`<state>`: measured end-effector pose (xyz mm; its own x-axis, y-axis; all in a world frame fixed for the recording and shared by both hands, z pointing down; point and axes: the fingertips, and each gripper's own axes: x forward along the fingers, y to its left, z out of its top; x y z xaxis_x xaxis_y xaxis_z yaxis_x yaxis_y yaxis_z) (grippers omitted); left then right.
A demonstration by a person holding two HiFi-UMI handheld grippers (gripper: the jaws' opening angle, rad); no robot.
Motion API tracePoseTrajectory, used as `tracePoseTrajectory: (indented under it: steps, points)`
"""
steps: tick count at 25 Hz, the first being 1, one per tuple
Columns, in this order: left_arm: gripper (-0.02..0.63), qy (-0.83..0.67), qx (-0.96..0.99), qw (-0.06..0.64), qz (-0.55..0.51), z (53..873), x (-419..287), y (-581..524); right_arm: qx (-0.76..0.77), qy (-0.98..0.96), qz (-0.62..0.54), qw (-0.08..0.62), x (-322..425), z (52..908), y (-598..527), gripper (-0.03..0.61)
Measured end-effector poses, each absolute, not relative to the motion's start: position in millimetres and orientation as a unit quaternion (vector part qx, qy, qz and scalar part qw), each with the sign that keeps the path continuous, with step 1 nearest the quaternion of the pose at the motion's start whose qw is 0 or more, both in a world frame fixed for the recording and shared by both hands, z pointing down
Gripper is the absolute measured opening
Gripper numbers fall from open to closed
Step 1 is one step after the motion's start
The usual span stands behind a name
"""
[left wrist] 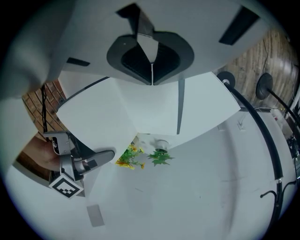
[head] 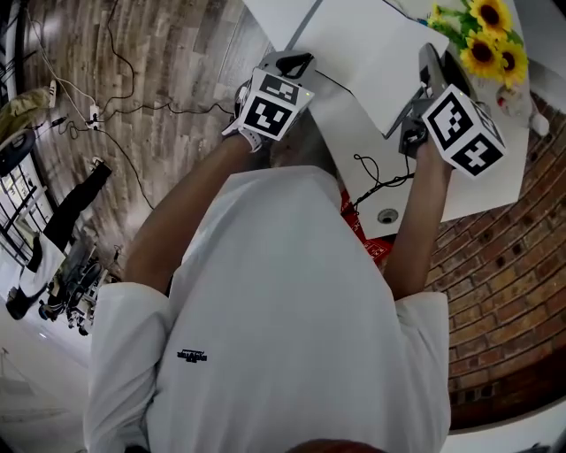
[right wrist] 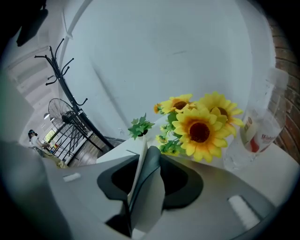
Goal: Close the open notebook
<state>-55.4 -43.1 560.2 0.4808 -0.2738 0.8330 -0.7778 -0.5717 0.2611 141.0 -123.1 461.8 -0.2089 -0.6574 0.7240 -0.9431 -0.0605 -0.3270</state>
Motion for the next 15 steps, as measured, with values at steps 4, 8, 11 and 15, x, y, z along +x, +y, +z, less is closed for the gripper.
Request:
tracePoseTrajectory:
  steps: [4, 8, 11, 15]
  points:
    - [0.018, -0.334, 0.799, 0.325, 0.379, 556.4, -55.2, -42.7, 0.608, -0.657, 0.415, 0.161, 138.5, 462.0, -129.3, 0.146]
    - [0.017, -0.342, 0.798, 0.327, 0.373, 554.2, -60.0, -45.0, 0.609, -0.661, 0.411, 0.155, 131.9, 457.6, -135.3, 0.146]
    - [0.017, -0.348, 0.796, 0.327, 0.372, 551.1, -59.6, -44.2, 0.612, -0.661, 0.408, 0.149, 132.0, 454.5, -134.8, 0.146]
    - [0.018, -0.352, 0.799, 0.323, 0.366, 547.4, -56.8, -45.7, 0.606, -0.672, 0.4, 0.148, 127.8, 451.3, -137.0, 0.158]
